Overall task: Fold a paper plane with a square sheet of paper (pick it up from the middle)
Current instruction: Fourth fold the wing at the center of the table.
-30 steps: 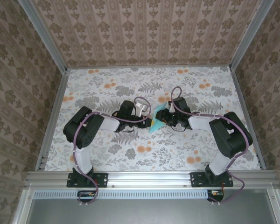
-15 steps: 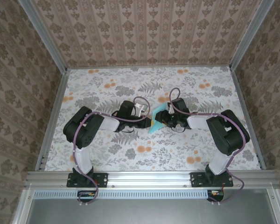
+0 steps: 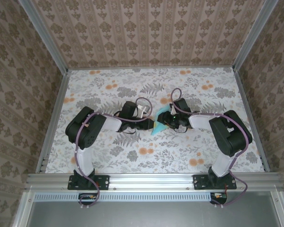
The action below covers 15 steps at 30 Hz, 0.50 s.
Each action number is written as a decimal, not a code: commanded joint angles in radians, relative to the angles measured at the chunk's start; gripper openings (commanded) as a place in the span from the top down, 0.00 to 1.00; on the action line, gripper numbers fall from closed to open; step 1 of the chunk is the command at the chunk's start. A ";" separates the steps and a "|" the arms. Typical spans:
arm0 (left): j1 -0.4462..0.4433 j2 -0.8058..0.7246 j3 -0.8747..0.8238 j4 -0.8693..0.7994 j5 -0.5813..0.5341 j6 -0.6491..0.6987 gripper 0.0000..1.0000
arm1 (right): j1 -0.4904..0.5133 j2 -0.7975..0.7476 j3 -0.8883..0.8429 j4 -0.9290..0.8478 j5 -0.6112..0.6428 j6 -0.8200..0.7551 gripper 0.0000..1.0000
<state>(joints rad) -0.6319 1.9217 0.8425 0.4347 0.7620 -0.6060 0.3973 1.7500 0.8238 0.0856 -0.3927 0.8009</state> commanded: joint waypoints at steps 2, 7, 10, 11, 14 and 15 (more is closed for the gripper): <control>0.024 -0.092 0.009 -0.116 -0.027 0.053 0.73 | 0.003 0.046 0.021 -0.151 0.092 -0.030 0.50; 0.034 -0.156 -0.002 -0.170 -0.090 0.046 0.72 | 0.011 0.073 0.043 -0.234 0.134 -0.034 0.51; 0.031 -0.180 -0.026 -0.121 -0.112 0.004 0.72 | 0.013 0.087 0.057 -0.278 0.164 -0.030 0.53; 0.031 -0.186 -0.031 -0.104 -0.112 -0.005 0.72 | 0.013 0.090 0.061 -0.288 0.171 -0.027 0.54; 0.022 -0.186 -0.018 -0.096 -0.103 -0.027 0.75 | 0.014 0.105 0.076 -0.330 0.194 -0.021 0.55; 0.018 -0.180 -0.010 -0.103 -0.095 -0.033 0.75 | 0.015 0.108 0.082 -0.344 0.203 -0.018 0.56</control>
<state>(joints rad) -0.6044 1.7546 0.8272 0.3264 0.6712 -0.6086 0.4126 1.7893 0.9237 -0.0841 -0.3202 0.7849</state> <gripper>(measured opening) 0.251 0.444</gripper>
